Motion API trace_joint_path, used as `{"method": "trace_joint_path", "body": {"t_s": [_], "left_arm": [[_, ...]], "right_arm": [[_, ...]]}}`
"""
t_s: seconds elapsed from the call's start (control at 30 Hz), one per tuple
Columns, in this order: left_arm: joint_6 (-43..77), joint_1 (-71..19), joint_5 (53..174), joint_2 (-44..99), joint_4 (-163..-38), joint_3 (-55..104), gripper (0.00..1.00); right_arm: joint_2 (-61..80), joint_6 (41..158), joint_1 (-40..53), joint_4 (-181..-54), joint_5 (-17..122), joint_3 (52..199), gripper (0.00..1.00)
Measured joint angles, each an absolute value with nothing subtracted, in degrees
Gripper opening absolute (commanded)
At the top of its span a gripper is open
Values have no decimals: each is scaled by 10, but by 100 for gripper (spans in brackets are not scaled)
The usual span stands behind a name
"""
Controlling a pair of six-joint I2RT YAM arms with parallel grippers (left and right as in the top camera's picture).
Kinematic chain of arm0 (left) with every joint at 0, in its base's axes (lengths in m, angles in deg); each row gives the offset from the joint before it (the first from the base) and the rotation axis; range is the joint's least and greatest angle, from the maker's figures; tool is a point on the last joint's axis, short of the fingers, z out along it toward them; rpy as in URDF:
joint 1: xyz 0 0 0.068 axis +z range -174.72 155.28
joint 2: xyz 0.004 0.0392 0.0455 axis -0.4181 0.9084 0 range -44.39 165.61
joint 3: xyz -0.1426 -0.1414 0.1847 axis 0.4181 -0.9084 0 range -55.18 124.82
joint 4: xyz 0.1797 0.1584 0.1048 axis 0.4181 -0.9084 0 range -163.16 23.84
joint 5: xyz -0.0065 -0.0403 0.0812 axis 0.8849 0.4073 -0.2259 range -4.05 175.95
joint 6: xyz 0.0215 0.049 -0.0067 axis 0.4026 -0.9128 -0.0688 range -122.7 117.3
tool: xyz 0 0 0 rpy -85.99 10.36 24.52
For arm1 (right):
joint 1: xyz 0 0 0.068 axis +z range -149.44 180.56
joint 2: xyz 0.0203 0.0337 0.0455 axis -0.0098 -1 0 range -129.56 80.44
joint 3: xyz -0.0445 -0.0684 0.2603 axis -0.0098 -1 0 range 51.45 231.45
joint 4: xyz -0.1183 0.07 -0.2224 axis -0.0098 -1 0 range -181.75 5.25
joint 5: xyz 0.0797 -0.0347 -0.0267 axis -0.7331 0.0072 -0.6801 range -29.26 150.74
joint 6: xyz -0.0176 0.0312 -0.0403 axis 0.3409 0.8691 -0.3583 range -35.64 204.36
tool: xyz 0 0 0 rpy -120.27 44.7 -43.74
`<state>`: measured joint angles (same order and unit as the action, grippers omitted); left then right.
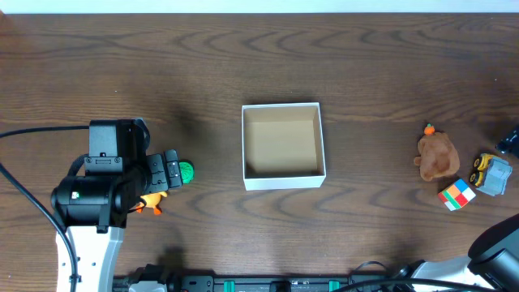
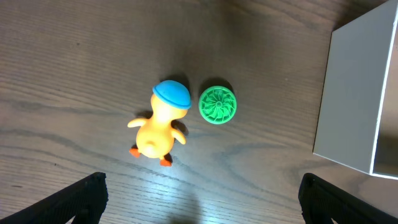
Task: Pack container
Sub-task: 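Move right gripper to the yellow toy truck and grasp it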
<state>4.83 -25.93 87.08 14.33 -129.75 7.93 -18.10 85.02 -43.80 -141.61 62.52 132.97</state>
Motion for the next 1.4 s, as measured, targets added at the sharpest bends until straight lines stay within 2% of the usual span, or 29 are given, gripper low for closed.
{"method": "trace_joint_path", "body": {"t_s": [0.37,0.8,1.23,1.4], "left_arm": [[48,-259,871,143,-1283,79,98],[48,-259,871,143,-1283,79,98],[48,-259,871,143,-1283,79,98],[48,-259,871,143,-1283,79,98]], "right_arm": [[-195,779,-438,-1350,625,1266,99],[-197,755,-438,-1217,603,1157,98],[-197,748,-438,-1156,572,1124,83],[-197,748,-438,-1155,566,1124,73]]}}
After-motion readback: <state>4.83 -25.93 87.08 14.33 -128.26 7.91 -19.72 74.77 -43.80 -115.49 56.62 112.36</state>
